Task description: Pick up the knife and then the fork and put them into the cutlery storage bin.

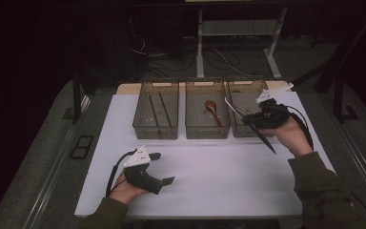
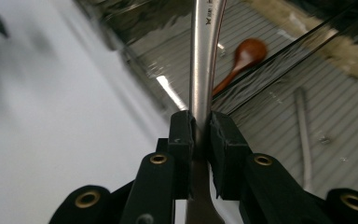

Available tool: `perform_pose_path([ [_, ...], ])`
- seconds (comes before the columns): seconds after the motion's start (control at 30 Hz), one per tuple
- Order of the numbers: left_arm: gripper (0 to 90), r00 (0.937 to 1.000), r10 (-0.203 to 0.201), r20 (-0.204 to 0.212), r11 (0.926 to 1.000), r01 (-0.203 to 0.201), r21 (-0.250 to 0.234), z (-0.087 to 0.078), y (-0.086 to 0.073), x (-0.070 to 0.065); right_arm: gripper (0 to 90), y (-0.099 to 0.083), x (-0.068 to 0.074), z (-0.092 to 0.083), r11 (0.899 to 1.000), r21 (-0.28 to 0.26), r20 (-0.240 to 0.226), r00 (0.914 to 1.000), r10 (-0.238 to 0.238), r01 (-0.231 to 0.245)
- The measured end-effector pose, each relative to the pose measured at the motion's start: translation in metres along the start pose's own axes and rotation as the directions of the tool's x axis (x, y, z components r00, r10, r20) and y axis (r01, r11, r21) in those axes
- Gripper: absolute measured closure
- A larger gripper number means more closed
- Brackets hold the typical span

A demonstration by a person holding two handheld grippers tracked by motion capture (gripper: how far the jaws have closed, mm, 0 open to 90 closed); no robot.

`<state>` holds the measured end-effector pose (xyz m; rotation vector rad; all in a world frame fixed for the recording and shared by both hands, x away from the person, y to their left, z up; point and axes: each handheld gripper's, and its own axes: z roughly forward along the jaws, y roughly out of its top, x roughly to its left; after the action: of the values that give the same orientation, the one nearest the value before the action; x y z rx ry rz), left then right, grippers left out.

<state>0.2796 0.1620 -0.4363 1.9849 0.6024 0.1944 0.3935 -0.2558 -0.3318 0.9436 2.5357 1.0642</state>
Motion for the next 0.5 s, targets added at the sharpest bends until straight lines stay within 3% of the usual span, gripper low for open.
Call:
perform_pose_path([
  [0.3,0.0,1.0000,0.004,0.008,1.0000,-0.004,-0.004,-0.001,0.000,-0.001,78.5,0.037,-0.031,-0.001,0.999,-0.026,0.100,0.9945,0.031,-0.028],
  [0.5,0.0,0.9999,0.009,0.008,1.0000,-0.009,0.002,-0.001,0.000,-0.002,78.5,0.050,-0.054,-0.001,0.998,-0.052,0.157,0.9868,0.038,-0.030],
])
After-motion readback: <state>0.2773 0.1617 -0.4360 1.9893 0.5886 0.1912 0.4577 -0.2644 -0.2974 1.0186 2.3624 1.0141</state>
